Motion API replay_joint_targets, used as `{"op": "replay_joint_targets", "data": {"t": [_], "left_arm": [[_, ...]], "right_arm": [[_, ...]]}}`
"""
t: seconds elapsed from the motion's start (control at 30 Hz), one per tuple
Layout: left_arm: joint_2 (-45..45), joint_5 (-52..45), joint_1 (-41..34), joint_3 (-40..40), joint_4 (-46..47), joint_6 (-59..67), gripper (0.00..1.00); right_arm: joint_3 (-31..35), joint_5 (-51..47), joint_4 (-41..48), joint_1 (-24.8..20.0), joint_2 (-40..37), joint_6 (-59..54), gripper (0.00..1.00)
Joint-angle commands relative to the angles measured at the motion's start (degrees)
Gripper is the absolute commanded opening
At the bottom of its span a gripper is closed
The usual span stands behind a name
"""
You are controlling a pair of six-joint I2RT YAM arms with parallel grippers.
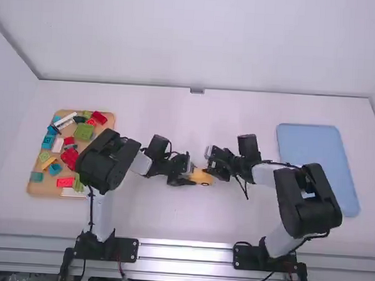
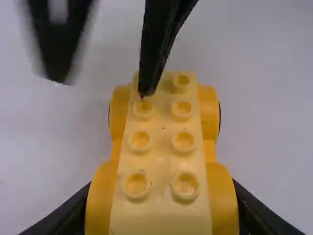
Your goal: Assemble lego blocks to make yellow taxi
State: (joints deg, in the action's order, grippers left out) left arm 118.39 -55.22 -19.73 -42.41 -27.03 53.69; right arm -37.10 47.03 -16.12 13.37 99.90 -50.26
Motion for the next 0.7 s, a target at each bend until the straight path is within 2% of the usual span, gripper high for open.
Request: {"op": "replay_joint_targets", "data": {"t": [0.0,0.13,0.23,0.27,0.33,0.37,0.43,0.67], "left_arm": [[0.6,2.4,-0.5,0.9,1.0,-0.2,0.5],[0.6,4.7,-0.5,0.9,0.2,-0.3,0.55],[0.6,8.1,-0.5,0.8,-1.1,-1.4,0.66],[0.6,8.3,-0.5,0.8,-1.4,-1.8,0.67],[0.6,7.9,-0.5,0.8,-3.1,-3.1,0.8],[0.6,7.8,-0.5,0.8,-3.3,-3.1,0.83],[0.5,6.8,-0.5,0.8,-4.1,-3.0,0.99],[-5.2,6.6,1.0,0.9,0.5,-4.5,0.99]], "right_arm": [[0.3,11.6,-3.3,-3.8,0.1,5.9,0.97],[0.3,16.8,-6.2,-7.8,0.1,9.6,0.98],[0.4,18.3,-5.7,-10.0,0.1,10.0,0.98],[0.4,18.2,-5.7,-10.1,0.1,10.0,0.98],[0.4,17.9,-5.7,-10.3,0.1,10.4,0.98],[0.4,17.9,-5.7,-10.3,0.1,10.4,0.98],[0.4,17.3,-5.8,-9.8,0.1,10.4,0.99],[0.4,16.1,-6.1,-9.2,0.1,10.4,0.98]]}}
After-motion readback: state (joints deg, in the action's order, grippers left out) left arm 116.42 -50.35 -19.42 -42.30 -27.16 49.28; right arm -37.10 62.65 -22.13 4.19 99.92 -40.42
